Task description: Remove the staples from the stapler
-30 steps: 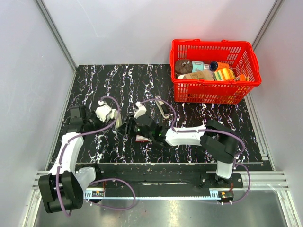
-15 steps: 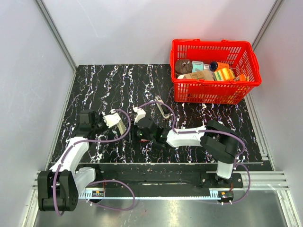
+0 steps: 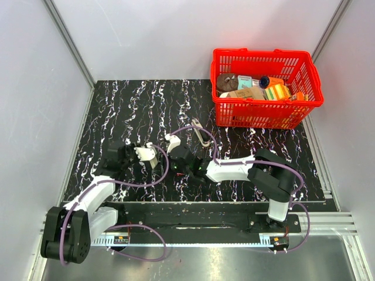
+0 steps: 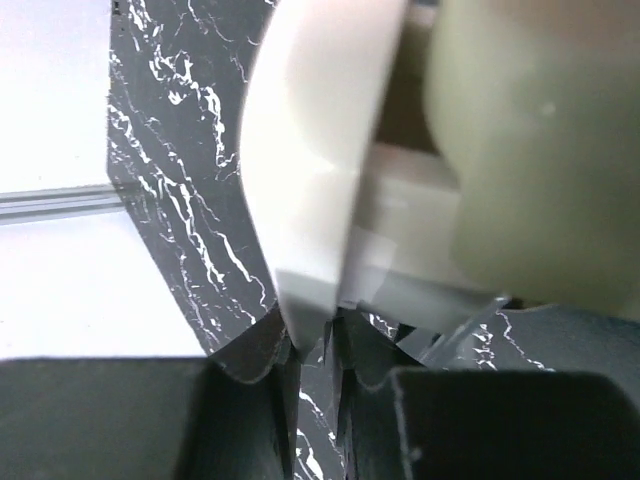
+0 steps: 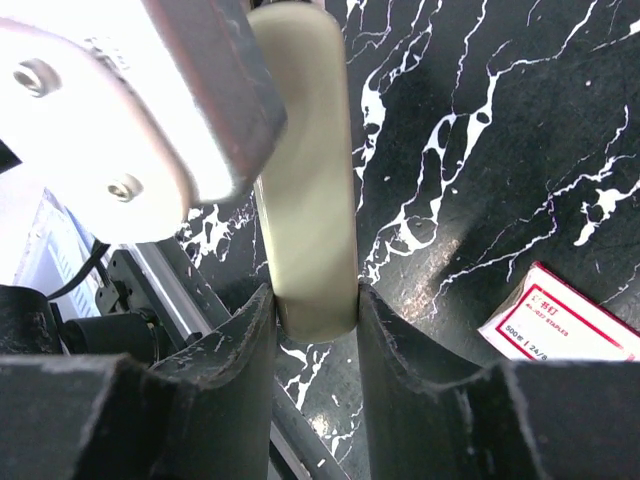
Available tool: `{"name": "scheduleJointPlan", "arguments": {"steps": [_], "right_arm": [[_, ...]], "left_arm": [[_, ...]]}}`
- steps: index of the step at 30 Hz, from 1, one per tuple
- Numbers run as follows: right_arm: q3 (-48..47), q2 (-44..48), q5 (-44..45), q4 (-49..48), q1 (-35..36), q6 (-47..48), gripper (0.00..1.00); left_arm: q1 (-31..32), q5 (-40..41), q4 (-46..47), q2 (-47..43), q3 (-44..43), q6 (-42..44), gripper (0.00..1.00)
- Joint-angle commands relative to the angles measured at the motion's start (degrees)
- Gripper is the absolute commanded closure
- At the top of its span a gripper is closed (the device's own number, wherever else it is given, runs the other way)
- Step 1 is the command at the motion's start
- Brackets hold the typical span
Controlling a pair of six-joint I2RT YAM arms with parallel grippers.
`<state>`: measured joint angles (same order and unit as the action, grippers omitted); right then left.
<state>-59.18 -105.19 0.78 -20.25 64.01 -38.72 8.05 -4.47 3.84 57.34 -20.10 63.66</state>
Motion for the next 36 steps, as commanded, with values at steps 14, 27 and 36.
{"name": "scheduleJointPlan", "arguments": {"steps": [14, 27, 36], "right_arm": [[1.0, 4.11, -1.66, -4.8, -0.64, -0.57, 1.0], [-18.67, -8.35, 2.21, 9.86, -2.84, 1.36, 1.0], [-29.58, -15.31, 5.81, 19.9, -2.84, 4.35, 1.0]], "left_arm": [[0.3, 8.17, 3.49, -1.09, -3.17, -1.83, 1.0], [-8.04, -15.81, -32.04, 1.45, -30.33, -36.92, 0.47], [-23.34, -29.72, -40.13, 5.06, -37.3, -43.36, 0.37]]}}
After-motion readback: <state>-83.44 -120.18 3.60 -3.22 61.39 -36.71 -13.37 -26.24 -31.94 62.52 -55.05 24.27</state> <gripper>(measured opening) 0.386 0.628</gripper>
